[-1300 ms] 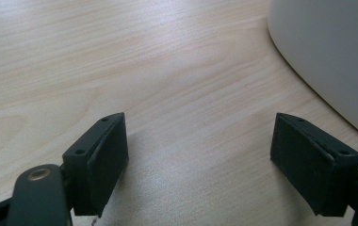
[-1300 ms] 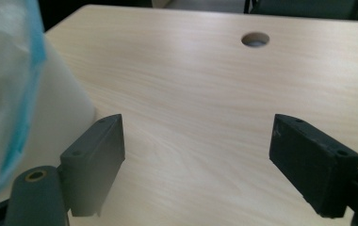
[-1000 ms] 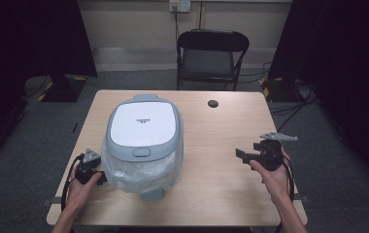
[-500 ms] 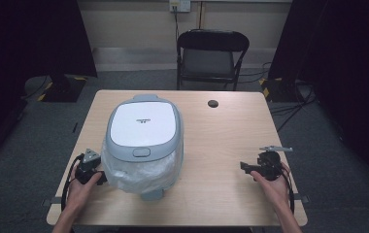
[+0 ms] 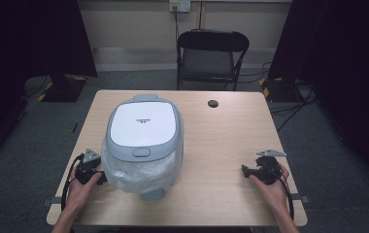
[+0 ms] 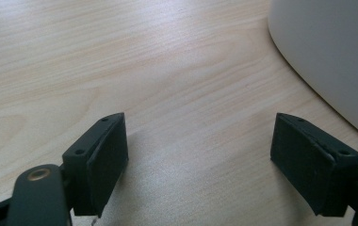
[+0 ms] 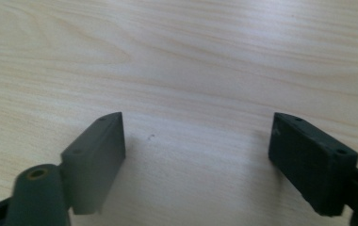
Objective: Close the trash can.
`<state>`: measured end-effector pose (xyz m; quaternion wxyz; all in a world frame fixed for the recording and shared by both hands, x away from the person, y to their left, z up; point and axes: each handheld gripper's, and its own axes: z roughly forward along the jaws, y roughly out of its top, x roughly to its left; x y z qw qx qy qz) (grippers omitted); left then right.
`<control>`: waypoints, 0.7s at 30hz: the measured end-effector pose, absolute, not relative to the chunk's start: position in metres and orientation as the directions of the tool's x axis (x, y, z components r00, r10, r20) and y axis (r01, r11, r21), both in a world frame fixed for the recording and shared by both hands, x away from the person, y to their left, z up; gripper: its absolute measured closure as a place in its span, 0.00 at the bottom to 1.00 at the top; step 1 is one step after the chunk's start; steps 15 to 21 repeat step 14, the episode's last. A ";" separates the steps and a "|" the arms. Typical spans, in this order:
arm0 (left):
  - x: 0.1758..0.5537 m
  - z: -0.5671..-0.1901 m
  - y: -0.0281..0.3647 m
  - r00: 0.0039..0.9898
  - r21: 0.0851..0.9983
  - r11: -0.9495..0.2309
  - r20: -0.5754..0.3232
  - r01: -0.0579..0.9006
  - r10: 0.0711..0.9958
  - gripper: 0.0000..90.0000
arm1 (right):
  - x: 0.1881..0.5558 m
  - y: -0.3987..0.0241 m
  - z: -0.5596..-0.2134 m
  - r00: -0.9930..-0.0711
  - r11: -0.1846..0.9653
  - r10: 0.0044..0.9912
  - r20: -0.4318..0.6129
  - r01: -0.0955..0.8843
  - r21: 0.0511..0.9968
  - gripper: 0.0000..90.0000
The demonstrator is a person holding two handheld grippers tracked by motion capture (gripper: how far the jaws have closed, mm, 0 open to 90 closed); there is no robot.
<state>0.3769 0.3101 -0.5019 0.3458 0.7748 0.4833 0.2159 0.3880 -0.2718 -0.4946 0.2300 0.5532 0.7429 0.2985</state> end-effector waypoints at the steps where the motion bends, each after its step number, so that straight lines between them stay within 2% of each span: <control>1: 0.377 -0.502 0.310 0.440 0.744 -0.294 0.000 0.600 0.898 0.21 | 0.387 -0.272 -0.496 -0.280 0.204 0.960 -0.010 0.676 0.708 0.18; 3: 0.377 -0.502 0.310 0.440 0.744 -0.294 0.000 0.600 0.898 0.21 | 0.384 -0.273 -0.500 -0.280 0.196 0.960 -0.010 0.645 0.739 0.17; 21: 0.377 -0.502 0.310 0.440 0.744 -0.294 0.000 0.600 0.898 0.21 | 0.383 -0.271 -0.500 -0.264 0.191 0.964 -0.019 0.645 0.740 0.17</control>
